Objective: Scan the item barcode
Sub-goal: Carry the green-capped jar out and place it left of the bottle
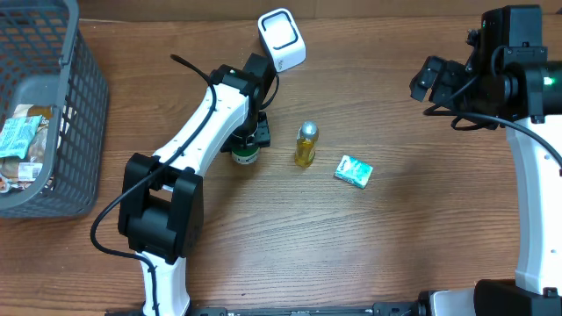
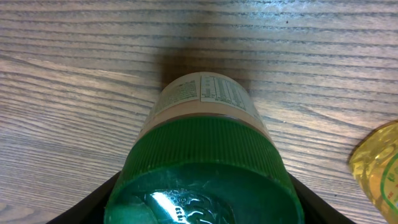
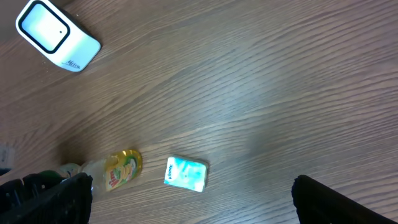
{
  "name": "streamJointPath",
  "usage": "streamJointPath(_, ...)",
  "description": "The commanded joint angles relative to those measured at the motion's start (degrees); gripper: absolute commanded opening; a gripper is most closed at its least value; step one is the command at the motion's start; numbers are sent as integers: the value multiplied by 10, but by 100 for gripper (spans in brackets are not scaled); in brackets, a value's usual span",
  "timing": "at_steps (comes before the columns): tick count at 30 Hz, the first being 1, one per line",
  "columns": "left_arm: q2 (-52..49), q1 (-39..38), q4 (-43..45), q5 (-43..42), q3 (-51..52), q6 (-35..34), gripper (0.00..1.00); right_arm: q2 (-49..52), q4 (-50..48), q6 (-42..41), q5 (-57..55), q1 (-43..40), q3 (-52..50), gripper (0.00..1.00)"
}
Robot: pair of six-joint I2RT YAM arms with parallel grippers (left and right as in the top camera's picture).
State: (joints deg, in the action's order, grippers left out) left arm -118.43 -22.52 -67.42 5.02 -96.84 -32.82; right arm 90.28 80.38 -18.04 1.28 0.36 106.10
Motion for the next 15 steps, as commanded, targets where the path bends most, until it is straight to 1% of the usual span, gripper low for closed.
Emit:
streamJointPath(1, -1, -4, 4, 0, 2, -10, 72, -4, -1, -4, 1, -1, -1, 100)
streamJointPath(3, -1, -4, 4, -7, 2, -6, 77, -4, -1, -4, 1, -1, -1, 100)
streamJointPath(6, -1, -4, 4, -8, 2, -6, 89, -4, -1, -4, 1, -1, -1, 100)
streamJointPath(8, -1, -4, 4, -8, 1, -6, 95, -4, -1, -4, 1, -1, -1, 100)
streamJointPath(11, 2, -2, -3, -7, -17, 13, 100, -4, -1, -4, 1, -1, -1, 100)
streamJointPath(15, 7, 5, -33, -5, -87, 60, 100, -4, -1, -4, 1, -1, -1, 100)
